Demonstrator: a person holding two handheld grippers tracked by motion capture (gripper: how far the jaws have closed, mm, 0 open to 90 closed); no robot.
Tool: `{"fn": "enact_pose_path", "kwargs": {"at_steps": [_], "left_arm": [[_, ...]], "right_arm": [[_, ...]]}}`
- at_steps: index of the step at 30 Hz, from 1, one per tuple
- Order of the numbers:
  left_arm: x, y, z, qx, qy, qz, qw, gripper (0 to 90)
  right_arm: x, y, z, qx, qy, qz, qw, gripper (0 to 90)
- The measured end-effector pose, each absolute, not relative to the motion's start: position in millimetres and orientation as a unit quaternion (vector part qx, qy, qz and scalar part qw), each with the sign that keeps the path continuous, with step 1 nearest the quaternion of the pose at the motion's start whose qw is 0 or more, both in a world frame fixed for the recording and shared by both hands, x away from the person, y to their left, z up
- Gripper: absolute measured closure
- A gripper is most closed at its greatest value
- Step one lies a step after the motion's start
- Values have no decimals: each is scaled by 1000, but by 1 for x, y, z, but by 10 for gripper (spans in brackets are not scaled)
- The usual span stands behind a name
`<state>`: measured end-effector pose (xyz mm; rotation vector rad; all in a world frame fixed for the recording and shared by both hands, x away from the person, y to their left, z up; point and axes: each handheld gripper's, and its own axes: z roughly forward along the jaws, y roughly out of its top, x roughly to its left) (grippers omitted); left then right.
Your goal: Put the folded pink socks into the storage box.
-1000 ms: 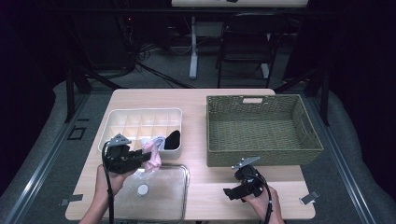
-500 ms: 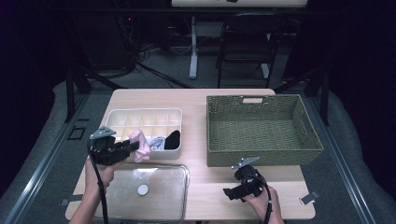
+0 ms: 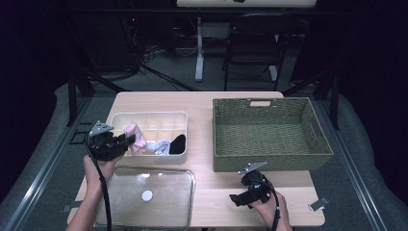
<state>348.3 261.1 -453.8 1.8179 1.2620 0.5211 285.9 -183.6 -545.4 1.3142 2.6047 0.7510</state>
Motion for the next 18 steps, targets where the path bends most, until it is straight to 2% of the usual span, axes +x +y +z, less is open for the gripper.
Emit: {"fn": "enact_pose_path", "kwargs": {"at_steps": [9, 18], "left_arm": [[362, 258, -464, 726, 510, 254, 384, 706], [383, 240, -483, 754, 504, 299, 298, 706]], "right_arm": [[286, -181, -545, 436, 861, 253, 63, 129], [285, -182, -542, 434, 861, 257, 64, 130]]}}
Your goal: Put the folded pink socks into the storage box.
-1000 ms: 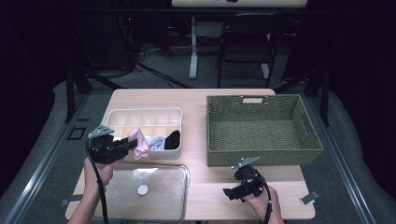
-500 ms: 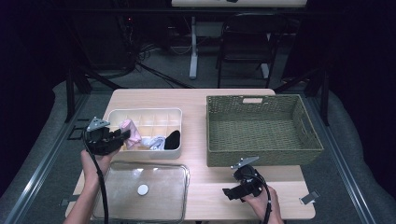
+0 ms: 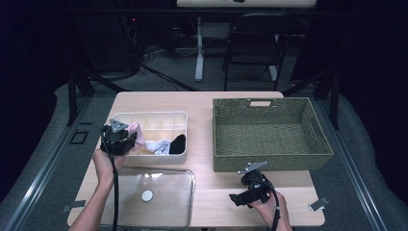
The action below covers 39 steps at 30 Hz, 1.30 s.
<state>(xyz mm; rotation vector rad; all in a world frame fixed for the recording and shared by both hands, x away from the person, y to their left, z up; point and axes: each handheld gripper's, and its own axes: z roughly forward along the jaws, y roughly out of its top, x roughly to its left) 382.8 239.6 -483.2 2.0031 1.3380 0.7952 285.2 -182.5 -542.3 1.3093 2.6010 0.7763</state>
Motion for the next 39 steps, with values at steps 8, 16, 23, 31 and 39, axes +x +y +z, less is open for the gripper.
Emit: {"fn": "enact_pose_path", "kwargs": {"at_steps": [8, 16, 23, 31, 39], "left_arm": [[389, 229, -495, 769, 494, 297, 275, 706], [395, 228, -505, 773, 504, 249, 294, 706], [398, 227, -511, 781, 506, 232, 282, 704], [398, 228, -510, 794, 504, 214, 262, 714], [400, 225, -512, 812, 497, 189, 241, 723]], "right_arm": [[284, -181, -542, 433, 860, 261, 68, 129], [284, -180, -541, 430, 862, 260, 65, 129], [284, -178, -542, 427, 865, 257, 63, 129], [284, -178, -541, 426, 865, 256, 62, 130], [284, -178, -543, 429, 863, 258, 64, 130]]}}
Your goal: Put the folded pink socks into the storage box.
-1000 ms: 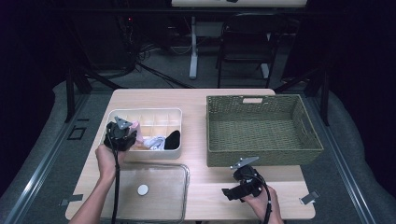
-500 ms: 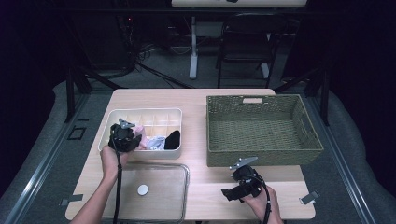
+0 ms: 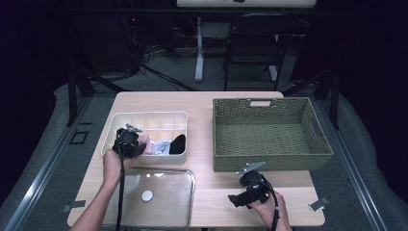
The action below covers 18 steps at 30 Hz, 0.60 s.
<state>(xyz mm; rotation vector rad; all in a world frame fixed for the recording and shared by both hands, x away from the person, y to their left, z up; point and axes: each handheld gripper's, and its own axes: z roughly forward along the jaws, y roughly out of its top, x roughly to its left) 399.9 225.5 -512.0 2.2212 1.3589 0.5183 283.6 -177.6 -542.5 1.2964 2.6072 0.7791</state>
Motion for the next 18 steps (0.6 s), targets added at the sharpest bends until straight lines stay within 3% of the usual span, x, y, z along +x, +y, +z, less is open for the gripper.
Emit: {"fn": "enact_pose_path", "kwargs": {"at_steps": [10, 18], "left_arm": [[402, 227, -515, 821, 497, 157, 232, 722], [397, 236, -494, 803, 510, 155, 266, 468]], "right_arm": [[284, -177, -542, 426, 868, 248, 65, 132], [285, -181, -541, 435, 860, 257, 67, 133]]}}
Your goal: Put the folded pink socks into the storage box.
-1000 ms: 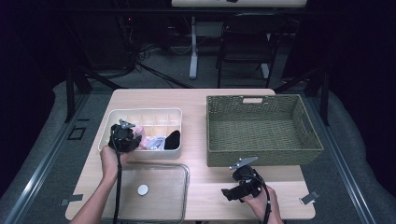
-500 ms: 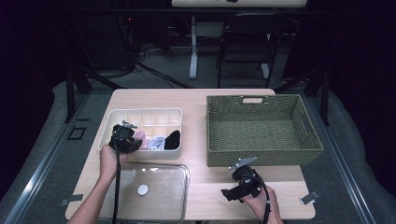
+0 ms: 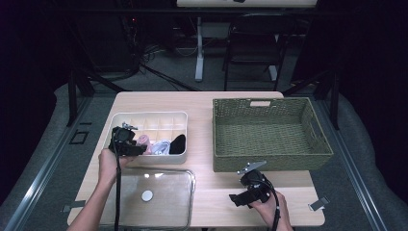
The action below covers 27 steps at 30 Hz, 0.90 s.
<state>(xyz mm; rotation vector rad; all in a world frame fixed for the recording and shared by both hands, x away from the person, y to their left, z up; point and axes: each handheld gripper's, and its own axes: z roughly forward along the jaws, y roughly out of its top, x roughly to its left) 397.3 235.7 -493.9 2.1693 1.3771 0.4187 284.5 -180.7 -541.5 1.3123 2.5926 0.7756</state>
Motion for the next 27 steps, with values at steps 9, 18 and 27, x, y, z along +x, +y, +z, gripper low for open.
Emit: {"fn": "enact_pose_path", "kwargs": {"at_steps": [9, 18, 27], "left_arm": [[416, 232, -489, 811, 508, 135, 256, 450], [425, 220, -500, 844, 484, 105, 203, 735], [427, 218, -518, 847, 492, 89, 182, 741]], "right_arm": [[285, -181, -541, 430, 865, 250, 62, 136], [286, -180, -543, 428, 869, 243, 58, 141], [286, -179, -543, 426, 870, 242, 58, 142]]}}
